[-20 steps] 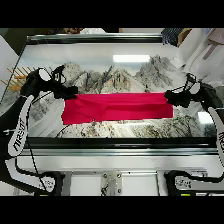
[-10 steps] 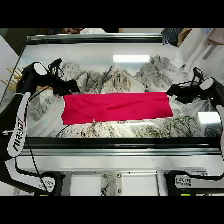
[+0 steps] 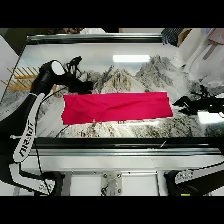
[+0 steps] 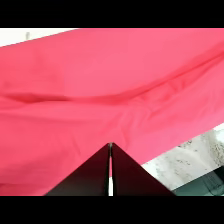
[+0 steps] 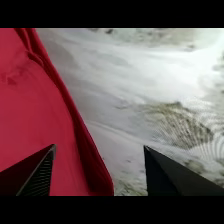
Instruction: Fold the clothes and pants, and hang the long-sleeved shirts on hangers.
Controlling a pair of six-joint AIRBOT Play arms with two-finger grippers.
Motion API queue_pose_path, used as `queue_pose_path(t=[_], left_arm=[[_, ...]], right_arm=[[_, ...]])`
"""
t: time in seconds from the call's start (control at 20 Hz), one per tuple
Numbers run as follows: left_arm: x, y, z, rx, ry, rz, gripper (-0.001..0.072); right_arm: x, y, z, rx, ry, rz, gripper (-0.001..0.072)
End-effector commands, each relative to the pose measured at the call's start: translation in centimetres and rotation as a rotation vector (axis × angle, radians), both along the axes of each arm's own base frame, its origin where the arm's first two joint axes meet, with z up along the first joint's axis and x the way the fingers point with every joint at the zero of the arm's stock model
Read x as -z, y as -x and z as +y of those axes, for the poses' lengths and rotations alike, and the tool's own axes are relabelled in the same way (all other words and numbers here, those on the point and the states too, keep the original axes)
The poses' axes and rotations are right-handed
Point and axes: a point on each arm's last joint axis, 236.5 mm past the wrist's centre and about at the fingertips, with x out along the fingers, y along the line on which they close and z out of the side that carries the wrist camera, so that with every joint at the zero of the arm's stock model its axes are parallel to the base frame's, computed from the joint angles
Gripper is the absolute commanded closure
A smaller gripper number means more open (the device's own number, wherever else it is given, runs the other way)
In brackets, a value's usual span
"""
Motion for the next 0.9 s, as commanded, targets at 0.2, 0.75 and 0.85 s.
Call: queue_pose_path(t=[0.2, 0.75, 0.85], left_arm=[[2.5, 1.7, -5.4, 0.103, -0.006, 0.016, 0.0699], [6.1, 1.3, -7.6, 0.076, 0.009, 0.052, 0.0699], [7.2, 1.1, -10.0, 0.053, 0.078, 0.063, 0.0699]], right_arm=[[2.0, -2.3, 7.2, -0.146, -0.127, -0.03, 0.021], [-4.8, -1.7, 7.5, -0.403, 0.055, -0.006, 0.0699], [-9.2, -2.0, 7.5, -0.439, 0.139, -0.04, 0.0698]])
